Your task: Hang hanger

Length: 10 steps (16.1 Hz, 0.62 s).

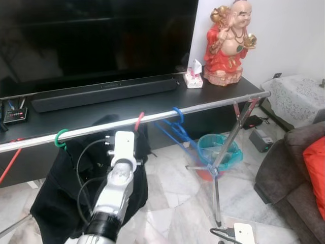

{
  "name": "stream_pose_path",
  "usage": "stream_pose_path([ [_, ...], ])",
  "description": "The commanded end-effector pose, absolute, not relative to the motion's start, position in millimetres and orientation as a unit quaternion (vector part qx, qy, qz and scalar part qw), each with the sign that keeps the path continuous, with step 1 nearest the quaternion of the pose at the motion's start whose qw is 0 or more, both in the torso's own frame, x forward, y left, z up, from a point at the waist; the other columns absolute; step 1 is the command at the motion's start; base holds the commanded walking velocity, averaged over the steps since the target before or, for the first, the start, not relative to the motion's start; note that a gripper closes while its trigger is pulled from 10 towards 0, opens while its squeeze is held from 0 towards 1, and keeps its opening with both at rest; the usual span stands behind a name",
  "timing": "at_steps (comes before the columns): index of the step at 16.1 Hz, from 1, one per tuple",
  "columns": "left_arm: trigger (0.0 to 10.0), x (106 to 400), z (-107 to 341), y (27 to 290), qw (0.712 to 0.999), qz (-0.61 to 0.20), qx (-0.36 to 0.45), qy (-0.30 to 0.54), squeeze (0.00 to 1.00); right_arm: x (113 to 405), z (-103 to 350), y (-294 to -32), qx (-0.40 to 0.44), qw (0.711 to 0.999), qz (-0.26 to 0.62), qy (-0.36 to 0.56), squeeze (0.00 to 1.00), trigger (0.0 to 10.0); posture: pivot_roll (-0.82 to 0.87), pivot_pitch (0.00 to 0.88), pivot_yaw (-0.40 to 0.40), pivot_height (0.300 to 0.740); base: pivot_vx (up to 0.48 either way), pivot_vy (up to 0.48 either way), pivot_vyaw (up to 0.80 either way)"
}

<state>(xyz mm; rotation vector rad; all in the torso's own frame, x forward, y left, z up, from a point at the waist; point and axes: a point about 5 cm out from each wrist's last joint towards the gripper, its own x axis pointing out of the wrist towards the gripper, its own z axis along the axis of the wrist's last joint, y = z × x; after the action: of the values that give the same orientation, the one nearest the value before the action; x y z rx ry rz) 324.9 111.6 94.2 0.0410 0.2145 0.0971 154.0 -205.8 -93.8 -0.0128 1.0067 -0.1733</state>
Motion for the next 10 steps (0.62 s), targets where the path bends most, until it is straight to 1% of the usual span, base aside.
stream_pose_path([
  [1,10.0,329.6,98.8,114.4,0.992,0.083,0.005,0.098,0.0,154.3,-93.5,-208.1,-0.008,0.871,-0.085,0.484,0.0,10.0,0.05,0.0,-0.068,0.74,0.0,0.0,0.0],
  [2,10.0,329.9,98.7,114.6,0.991,0.087,0.004,0.098,0.0,154.3,-93.5,-208.1,-0.008,0.871,-0.085,0.484,0.0,10.0,0.05,0.0,-0.068,0.74,0.0,0.0,0.0],
  [6,10.0,331.7,95.7,125.9,0.984,0.144,-0.008,0.107,0.0,154.5,-93.1,-210.1,-0.012,0.871,-0.082,0.484,0.0,10.0,0.06,0.0,-0.085,0.74,0.0,0.0,0.0],
  [8,10.0,332.1,90.4,128.4,0.981,0.151,-0.005,0.121,0.0,154.5,-92.9,-211.1,-0.013,0.871,-0.082,0.484,0.0,10.0,0.06,0.0,-0.088,0.74,0.0,0.0,0.0],
  [10,10.0,331.3,86.9,127.6,0.982,0.138,0.007,0.13,0.0,154.6,-92.8,-211.5,-0.014,0.871,-0.082,0.484,0.0,10.0,0.06,0.0,-0.089,0.74,0.0,0.0,0.0],
])
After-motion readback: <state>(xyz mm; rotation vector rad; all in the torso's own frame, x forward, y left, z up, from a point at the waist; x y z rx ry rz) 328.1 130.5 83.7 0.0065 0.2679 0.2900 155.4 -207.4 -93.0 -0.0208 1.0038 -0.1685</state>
